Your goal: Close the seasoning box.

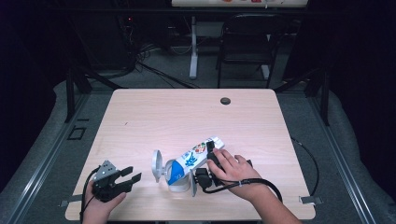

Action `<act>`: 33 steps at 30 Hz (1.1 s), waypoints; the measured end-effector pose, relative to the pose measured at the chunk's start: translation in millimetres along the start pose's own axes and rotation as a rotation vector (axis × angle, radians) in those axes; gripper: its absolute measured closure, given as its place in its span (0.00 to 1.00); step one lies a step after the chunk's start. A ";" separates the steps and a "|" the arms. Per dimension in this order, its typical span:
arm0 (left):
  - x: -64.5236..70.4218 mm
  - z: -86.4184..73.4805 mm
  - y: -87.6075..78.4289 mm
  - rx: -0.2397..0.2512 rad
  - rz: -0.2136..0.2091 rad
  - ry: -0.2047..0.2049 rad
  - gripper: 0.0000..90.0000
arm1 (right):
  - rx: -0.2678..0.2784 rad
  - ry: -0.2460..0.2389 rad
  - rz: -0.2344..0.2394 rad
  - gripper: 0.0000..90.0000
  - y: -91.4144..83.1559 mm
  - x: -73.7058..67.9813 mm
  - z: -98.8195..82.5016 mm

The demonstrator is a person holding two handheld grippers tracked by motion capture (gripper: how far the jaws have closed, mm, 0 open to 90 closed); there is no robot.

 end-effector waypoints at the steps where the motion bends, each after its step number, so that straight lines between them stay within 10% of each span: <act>1: 0.0 -0.1 -0.2 -0.003 0.002 0.000 0.59 | 0.001 -0.001 -0.001 0.56 0.0 0.0 0.1; 33: 0.0 0.1 -0.2 0.000 0.000 0.000 0.59 | 0.006 -0.014 0.002 0.56 0.0 0.8 0.2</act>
Point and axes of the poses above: each handheld gripper's, and its own axes: y roughly forward along the jaws, z roughly out of its top, x roughly to its right, the point moved 8 cm from there along y, roughly forward along the jaws, and after that the axes turned 7 degrees about -z, right-handed, at the moved point
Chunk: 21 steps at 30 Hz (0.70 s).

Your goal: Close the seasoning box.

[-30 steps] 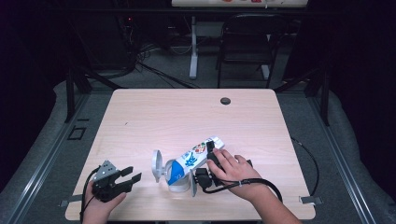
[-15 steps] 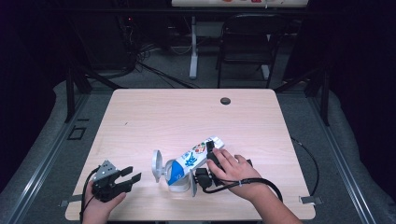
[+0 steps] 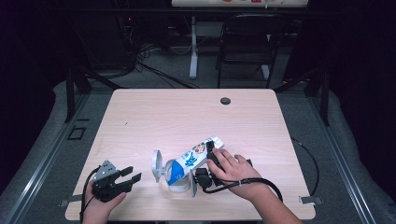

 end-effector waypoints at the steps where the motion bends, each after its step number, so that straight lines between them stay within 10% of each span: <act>1: 0.0 0.0 0.0 0.000 0.000 0.000 0.59 | 0.000 -0.001 -0.001 0.56 0.0 0.1 0.1; 21: -0.2 -0.1 0.1 0.000 0.000 0.001 0.59 | -0.011 -0.024 -0.004 0.57 -1.3 2.1 -0.1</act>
Point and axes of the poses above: each handheld gripper's, and its own axes: y roughly forward along the jaws, z roughly out of its top, x roughly to its right, the point moved 8 cm from there along y, roughly forward along the jaws, and after that the axes turned 7 degrees about -z, right-handed, at the moved point
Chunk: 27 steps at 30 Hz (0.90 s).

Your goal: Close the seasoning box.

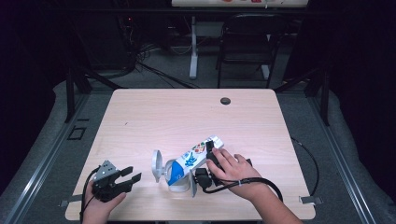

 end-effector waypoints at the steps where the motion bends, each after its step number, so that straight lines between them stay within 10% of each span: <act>1: 0.0 0.0 -0.1 0.000 0.000 0.000 0.59 | 0.000 -0.001 0.000 0.57 0.0 0.0 0.0; 27: -0.2 -0.1 -0.6 -0.006 -0.001 0.000 0.59 | 0.010 0.001 -0.004 0.57 0.5 -0.1 0.5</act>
Point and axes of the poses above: each handheld gripper's, and its own axes: y roughly forward along the jaws, z roughly out of its top, x roughly to its right, the point moved 8 cm from there along y, roughly forward along the jaws, and after that the axes turned 7 degrees about -z, right-handed, at the moved point
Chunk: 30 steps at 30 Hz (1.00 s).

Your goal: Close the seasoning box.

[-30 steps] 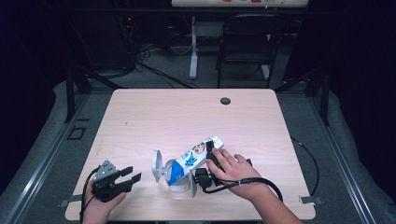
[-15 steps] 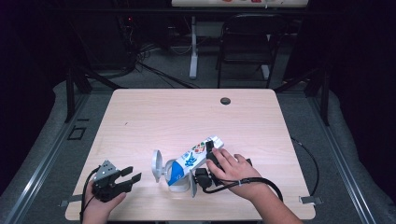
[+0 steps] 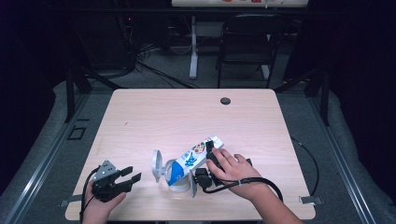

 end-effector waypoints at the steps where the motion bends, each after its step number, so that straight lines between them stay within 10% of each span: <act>1: 0.0 0.0 0.0 0.000 0.000 0.000 0.59 | -0.006 -0.006 0.001 0.57 -0.5 0.5 -0.3; 30: -0.2 -0.3 -0.2 -0.005 0.002 0.001 0.59 | 0.005 -0.010 -0.005 0.58 0.0 0.6 0.4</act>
Point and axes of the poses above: each handheld gripper's, and its own axes: y roughly forward along the jaws, z roughly out of its top, x roughly to its right, the point moved 8 cm from there along y, roughly forward along the jaws, and after that the axes turned 7 degrees about -z, right-handed, at the moved point
